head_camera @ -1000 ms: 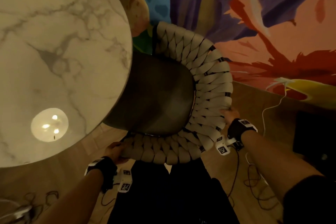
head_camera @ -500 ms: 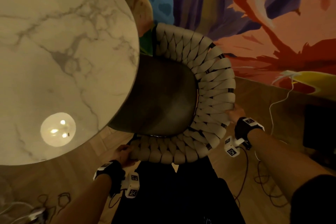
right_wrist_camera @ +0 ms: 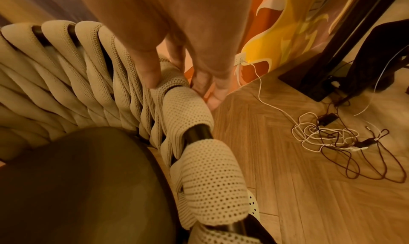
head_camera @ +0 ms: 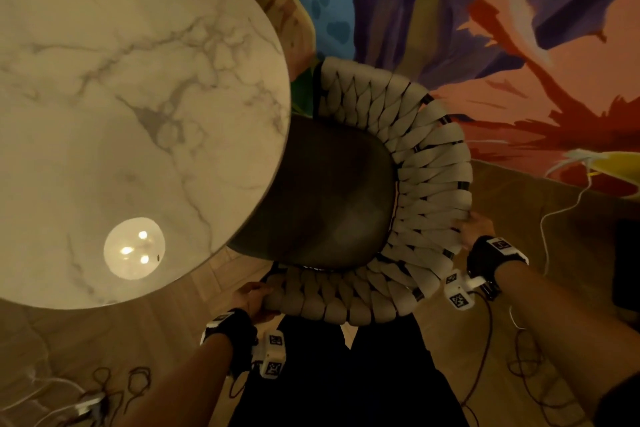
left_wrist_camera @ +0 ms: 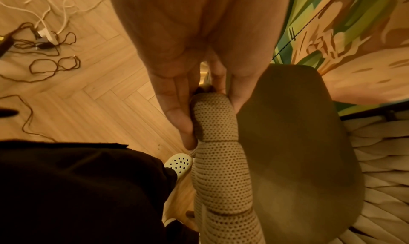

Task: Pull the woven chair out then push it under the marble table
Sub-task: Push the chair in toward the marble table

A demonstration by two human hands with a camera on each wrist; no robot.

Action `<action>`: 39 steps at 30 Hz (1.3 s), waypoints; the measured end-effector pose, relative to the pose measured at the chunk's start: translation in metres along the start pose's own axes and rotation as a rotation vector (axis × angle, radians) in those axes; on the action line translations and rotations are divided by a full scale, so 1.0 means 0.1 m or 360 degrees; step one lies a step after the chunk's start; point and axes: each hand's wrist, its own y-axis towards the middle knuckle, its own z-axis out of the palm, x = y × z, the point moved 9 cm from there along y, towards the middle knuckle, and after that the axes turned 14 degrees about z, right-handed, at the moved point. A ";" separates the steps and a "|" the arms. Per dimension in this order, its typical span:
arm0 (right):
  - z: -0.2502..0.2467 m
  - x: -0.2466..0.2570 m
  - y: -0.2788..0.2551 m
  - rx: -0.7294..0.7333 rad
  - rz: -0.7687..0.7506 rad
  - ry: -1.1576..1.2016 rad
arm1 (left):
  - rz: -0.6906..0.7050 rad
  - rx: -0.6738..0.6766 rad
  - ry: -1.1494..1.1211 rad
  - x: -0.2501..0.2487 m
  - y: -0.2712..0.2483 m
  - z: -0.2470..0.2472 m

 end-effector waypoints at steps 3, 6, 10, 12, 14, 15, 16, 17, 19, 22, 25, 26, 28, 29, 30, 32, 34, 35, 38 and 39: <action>0.01 -0.02 0.08 0.0008 0.0030 0.0099 | 0.0003 -0.0019 -0.0018 -0.01 0.02 -0.01; 0.05 0.01 -0.01 0.0013 0.0042 0.0077 | -0.0007 -0.0024 -0.0015 -0.03 0.03 -0.03; 0.12 0.12 -0.10 0.0014 0.0014 0.0060 | 0.0018 -0.0059 0.0017 -0.14 0.09 -0.13; 0.16 0.17 -0.08 0.0019 -0.0002 0.0041 | 0.0032 -0.0048 0.0042 -0.20 0.12 -0.17; 0.20 0.22 -0.09 0.0045 -0.0017 0.0050 | 0.0033 -0.0052 0.0032 -0.24 0.16 -0.21; 0.20 0.23 -0.07 0.0037 -0.0013 0.0048 | 0.0019 -0.0057 0.0018 -0.25 0.14 -0.22; 0.21 0.24 -0.09 0.0033 -0.0019 0.0041 | 0.0020 -0.0068 0.0016 -0.26 0.16 -0.23; 0.22 0.26 -0.11 0.0042 -0.0024 0.0037 | 0.0021 -0.0077 0.0029 -0.27 0.15 -0.23; 0.23 0.25 -0.11 0.0059 -0.0040 0.0042 | 0.0022 -0.0068 0.0037 -0.29 0.12 -0.22; 0.22 0.25 -0.15 0.0073 -0.0035 0.0045 | 0.0030 -0.0046 0.0052 -0.28 0.13 -0.23; 0.19 0.20 -0.06 0.0060 -0.0058 -0.0049 | 0.0077 -0.0021 0.0084 -0.27 0.15 -0.25; 0.20 0.18 -0.03 0.0072 -0.0061 -0.0083 | 0.0078 -0.0028 0.0068 -0.25 0.16 -0.27; 0.19 0.14 0.02 0.0080 -0.0055 -0.0079 | 0.0058 -0.0022 0.0019 -0.21 0.17 -0.27; 0.19 0.15 -0.06 0.0062 -0.0052 -0.0080 | 0.0034 -0.0026 -0.0028 -0.19 0.17 -0.26; 0.19 0.16 -0.11 0.0053 -0.0045 -0.0098 | -0.0002 -0.0043 -0.0075 -0.17 0.15 -0.27; 0.18 0.15 -0.17 0.0041 -0.0026 -0.0141 | -0.0074 -0.0078 -0.0117 -0.13 0.17 -0.26; 0.16 0.14 -0.14 0.0032 -0.0031 -0.0138 | -0.0089 -0.0042 -0.0118 -0.11 0.14 -0.21; 0.14 0.15 -0.13 0.0035 -0.0028 -0.0125 | -0.0084 -0.0010 -0.0112 -0.10 0.13 -0.18; 0.08 0.18 -0.19 0.0026 -0.0024 -0.0109 | -0.0048 0.0010 -0.0006 -0.08 0.09 -0.13; 0.07 0.17 -0.16 0.0026 -0.0017 -0.0088 | -0.0064 0.0010 -0.0020 -0.04 0.08 -0.11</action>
